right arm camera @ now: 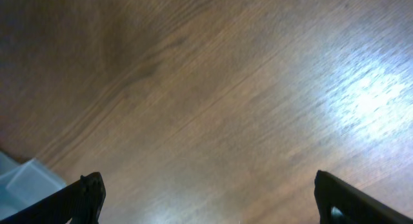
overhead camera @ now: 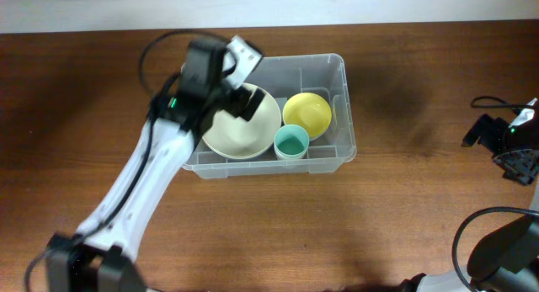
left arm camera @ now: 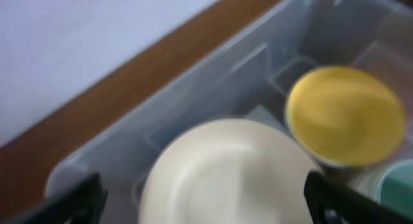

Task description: Pack container

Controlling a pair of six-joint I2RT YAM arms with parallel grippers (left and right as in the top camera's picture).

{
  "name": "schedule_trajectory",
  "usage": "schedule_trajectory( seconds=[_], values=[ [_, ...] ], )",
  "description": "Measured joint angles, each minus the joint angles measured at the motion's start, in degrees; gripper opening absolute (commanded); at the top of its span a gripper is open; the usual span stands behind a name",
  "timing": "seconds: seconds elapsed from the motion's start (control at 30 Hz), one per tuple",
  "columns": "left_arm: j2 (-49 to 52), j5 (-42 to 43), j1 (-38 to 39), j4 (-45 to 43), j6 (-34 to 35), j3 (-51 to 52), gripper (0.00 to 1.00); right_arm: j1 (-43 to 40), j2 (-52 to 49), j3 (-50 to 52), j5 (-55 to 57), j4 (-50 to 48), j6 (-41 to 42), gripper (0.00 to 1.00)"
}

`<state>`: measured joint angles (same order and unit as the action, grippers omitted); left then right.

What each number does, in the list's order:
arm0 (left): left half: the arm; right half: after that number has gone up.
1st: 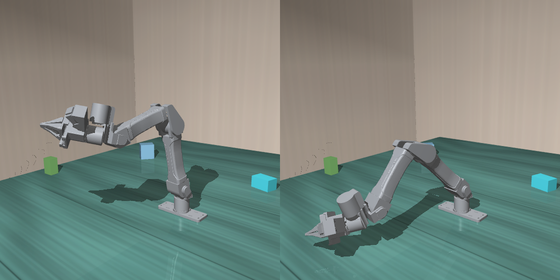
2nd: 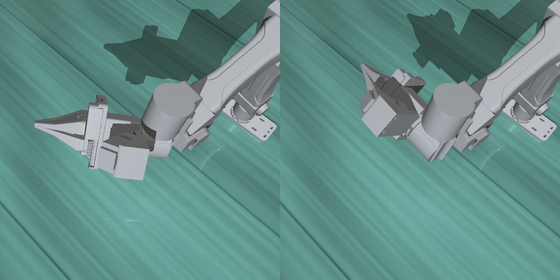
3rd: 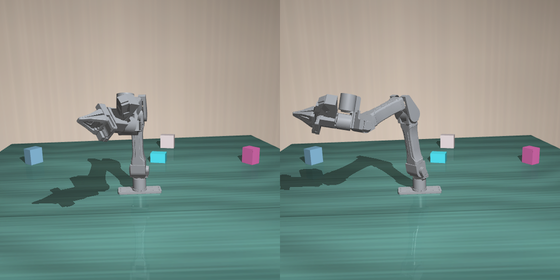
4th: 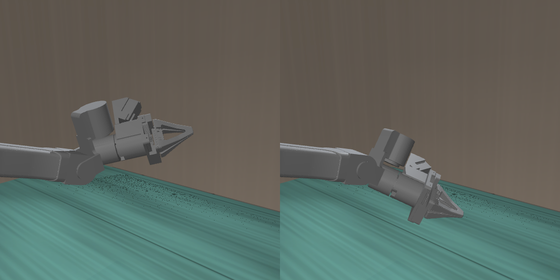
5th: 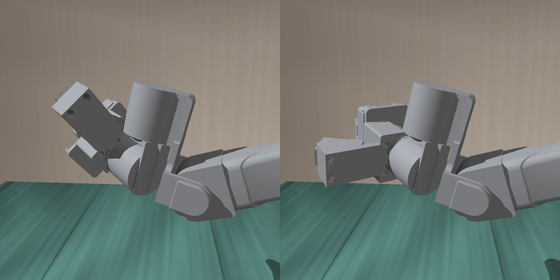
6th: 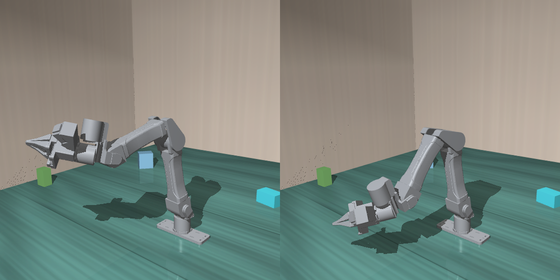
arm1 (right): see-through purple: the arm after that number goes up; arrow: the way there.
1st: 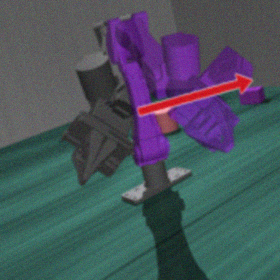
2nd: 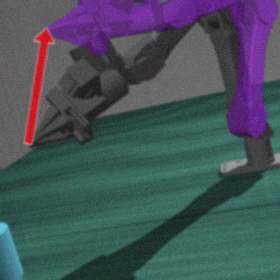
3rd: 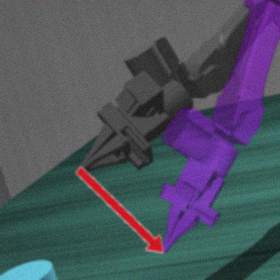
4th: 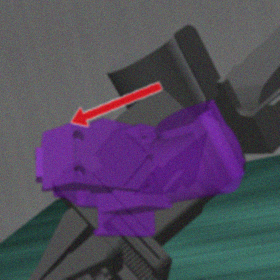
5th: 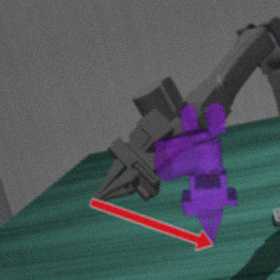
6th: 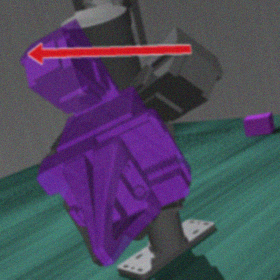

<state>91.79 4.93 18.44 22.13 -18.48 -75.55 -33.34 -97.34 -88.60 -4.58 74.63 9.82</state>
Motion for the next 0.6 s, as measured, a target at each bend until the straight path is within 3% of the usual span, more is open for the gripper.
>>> schedule_trajectory(
  seconds=[0.4, 0.6],
  values=[
    [-25.64, 0.22, -6.25, -34.82, -0.48, 40.63, 1.00, 0.00, 0.00, 0.00, 0.02, 0.04, -0.02, 0.99],
    [-42.99, 0.22, -6.29, -42.49, -0.55, 54.69, 1.00, 0.00, 0.00, 0.00, 0.02, 0.00, 0.00, 0.99]
  ],
)
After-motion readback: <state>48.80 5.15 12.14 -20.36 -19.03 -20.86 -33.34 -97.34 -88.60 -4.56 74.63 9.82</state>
